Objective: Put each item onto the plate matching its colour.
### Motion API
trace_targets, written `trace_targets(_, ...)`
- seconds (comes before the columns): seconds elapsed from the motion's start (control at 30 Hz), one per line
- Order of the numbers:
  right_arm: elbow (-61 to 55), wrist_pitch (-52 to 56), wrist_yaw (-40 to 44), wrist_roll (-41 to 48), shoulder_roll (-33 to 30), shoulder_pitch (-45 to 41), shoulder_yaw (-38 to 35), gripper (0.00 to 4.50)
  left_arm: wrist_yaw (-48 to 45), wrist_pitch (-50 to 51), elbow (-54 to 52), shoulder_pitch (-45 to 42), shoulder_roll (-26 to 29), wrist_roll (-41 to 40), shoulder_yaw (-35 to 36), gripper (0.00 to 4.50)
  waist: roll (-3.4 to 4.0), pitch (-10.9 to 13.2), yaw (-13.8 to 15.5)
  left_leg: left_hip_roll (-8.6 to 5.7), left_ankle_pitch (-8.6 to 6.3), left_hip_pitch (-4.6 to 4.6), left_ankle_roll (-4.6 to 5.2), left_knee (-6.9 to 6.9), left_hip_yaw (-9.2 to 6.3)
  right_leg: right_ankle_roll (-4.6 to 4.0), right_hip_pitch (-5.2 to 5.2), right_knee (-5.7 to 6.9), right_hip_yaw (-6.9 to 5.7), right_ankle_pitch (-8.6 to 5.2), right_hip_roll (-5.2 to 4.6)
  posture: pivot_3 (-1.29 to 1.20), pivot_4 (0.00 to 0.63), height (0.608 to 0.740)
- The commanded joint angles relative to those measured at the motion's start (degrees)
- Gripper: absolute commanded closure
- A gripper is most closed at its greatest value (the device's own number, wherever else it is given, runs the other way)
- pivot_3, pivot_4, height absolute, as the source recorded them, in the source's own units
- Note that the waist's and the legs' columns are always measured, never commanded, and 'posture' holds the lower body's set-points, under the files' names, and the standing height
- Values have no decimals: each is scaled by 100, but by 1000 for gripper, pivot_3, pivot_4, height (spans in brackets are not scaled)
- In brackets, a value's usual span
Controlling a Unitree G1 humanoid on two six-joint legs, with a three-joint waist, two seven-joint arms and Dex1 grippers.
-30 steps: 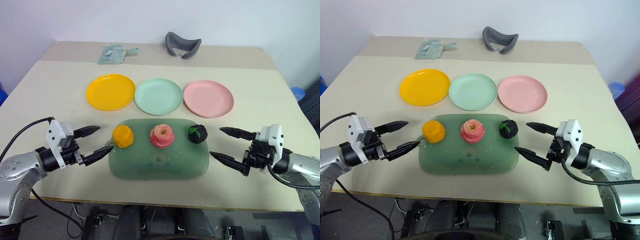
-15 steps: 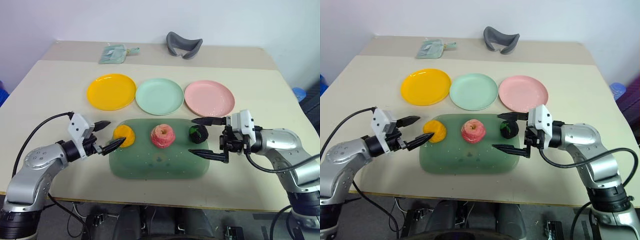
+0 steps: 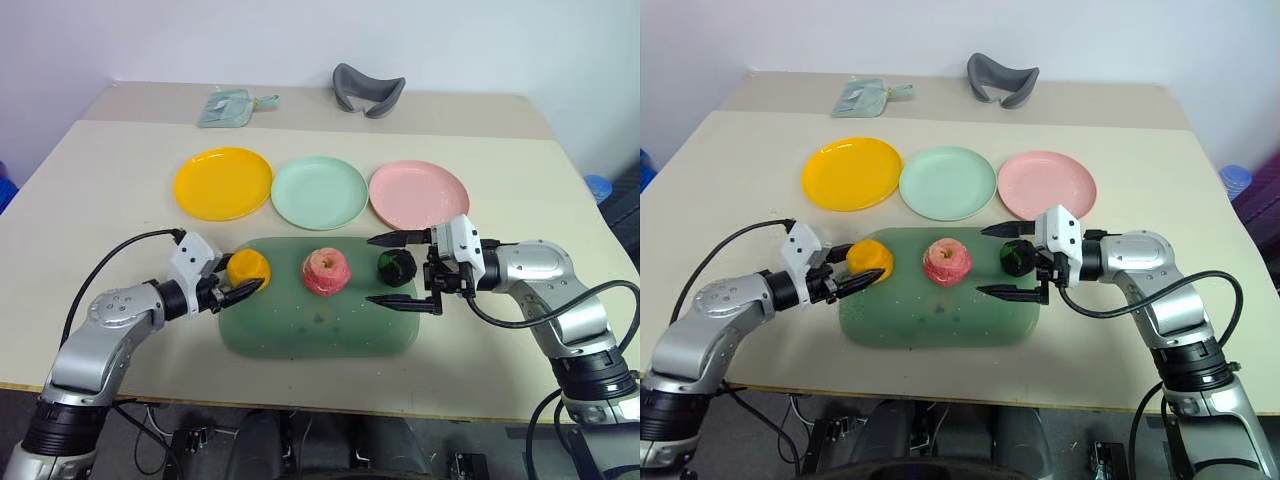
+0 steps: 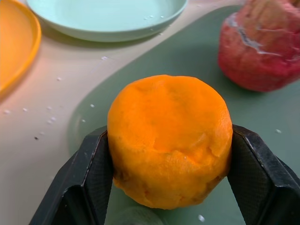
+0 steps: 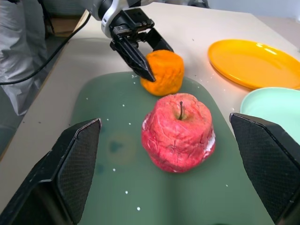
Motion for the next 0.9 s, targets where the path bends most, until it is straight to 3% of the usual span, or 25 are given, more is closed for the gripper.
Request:
trace_targets(0.03, 28, -183, 36, -11, 63, -152, -78, 0, 186, -300, -110, -43, -31, 347, -66, 1760, 0, 0, -2, 0, -1, 0, 1, 4, 0, 0, 0, 3, 0, 0, 0, 0, 150, 740)
trace_targets(0.23, 330, -397, -107, -128, 239, -357, -105, 0, 750, 476, 192, -1024, -654, -582, 737, 1760, -1, 1, 26, 3, -2, -13, 4, 26, -3, 0, -5, 14, -3, 0, 0, 0, 150, 740)
trace_targets(0.37, 552, -428, -427, -234, 533, -631, -121, 0, 2233, 359, 1300, -2101, -1100, 200, 955, 1760, -3, 1, 13, 2, -2, -12, 4, 31, -4, 1, -3, 17, -3, 1, 0, 0, 150, 740)
trace_targets(0.5, 1258, -286, -1591, -762, 1243, -1366, -52, 0, 3479, -251, 2901, -3224, -1587, 993, 855, 1760, -2, 1, -15, 1, -2, -12, 4, 30, 1, 2, -4, 17, -3, 1, 2, 0, 150, 740)
trace_targets(0.7, 1398, -22, -2334, -1093, 1985, -1856, 188, 0, 4003, -887, 4331, -3978, -1954, 1455, 733, 1760, -3, 1, -7, 1, -2, -27, 3, 22, 12, 3, -22, 15, -4, 0, 4, 0, 150, 740)
trace_targets(0.9, 1002, 270, -2546, -1074, 2200, -1723, 292, 0, 4286, -1214, 5027, -4253, -2085, 1516, 871, 1760, -3, 1, -18, 0, -2, -30, 3, 26, 13, 4, -23, 17, -5, 0, 3, 0, 150, 740)
